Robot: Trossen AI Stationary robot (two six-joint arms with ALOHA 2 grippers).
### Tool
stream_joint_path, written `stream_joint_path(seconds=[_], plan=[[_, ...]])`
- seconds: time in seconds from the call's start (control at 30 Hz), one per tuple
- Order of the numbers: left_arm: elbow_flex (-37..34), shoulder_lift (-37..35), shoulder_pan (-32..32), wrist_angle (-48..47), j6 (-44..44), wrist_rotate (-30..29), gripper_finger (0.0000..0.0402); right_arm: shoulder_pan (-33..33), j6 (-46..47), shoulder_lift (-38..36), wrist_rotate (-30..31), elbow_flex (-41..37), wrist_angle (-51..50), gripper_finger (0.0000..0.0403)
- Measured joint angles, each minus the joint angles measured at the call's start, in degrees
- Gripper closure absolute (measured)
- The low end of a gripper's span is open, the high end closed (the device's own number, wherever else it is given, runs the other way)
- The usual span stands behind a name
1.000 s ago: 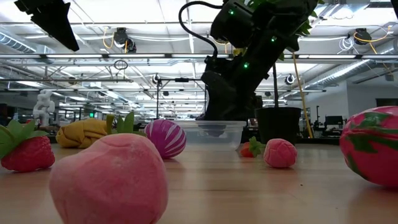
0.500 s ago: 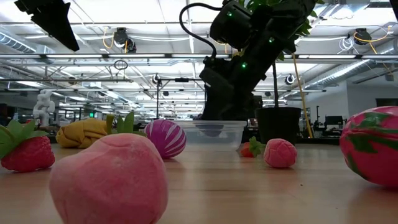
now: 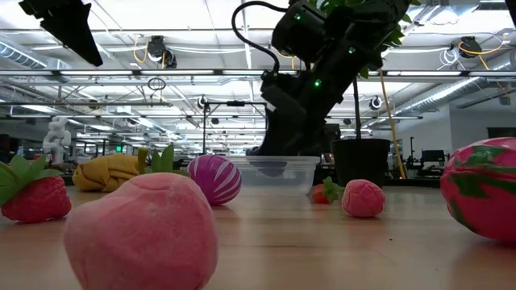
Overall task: Pick and placing Produce into tupperware
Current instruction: Put the violet raspberry into the transparent bin
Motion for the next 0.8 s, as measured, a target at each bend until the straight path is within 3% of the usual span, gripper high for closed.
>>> stream_joint_path(seconds=[0.8], plan=[[0.0,0.0,0.0,0.1,0.0,0.0,0.0124,-0.5,-2.2,-1.6,0.7,0.0,-3.0,0.0166]])
